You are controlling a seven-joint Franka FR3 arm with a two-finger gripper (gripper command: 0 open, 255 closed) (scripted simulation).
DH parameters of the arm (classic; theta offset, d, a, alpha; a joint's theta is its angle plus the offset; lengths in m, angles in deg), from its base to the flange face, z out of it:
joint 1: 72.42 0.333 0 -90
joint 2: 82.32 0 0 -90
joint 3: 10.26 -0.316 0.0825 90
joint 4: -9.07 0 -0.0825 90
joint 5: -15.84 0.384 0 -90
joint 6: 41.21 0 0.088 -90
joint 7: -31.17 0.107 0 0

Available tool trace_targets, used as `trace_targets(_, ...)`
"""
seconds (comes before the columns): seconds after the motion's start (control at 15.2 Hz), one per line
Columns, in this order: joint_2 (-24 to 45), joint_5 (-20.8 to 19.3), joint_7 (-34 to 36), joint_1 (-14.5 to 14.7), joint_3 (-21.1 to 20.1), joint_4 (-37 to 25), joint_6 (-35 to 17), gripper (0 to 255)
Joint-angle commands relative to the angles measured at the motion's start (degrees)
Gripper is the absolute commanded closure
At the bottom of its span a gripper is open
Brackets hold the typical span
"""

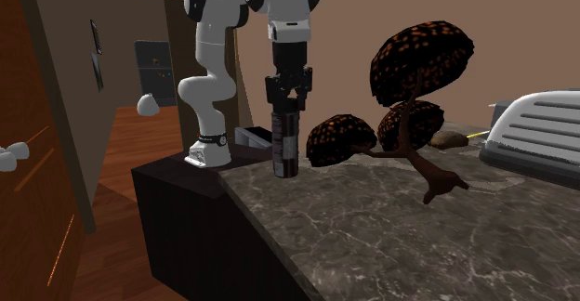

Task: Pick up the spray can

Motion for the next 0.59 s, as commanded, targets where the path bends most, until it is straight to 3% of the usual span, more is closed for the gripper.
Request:
trace_targets(0.0,0.1,0.01,0.01,0.04,-0.05,0.15,0.02,255)
trace_targets(0.53,-0.31,-0.22,0.48,-0.17,0.11,-3.89,4.42,255)
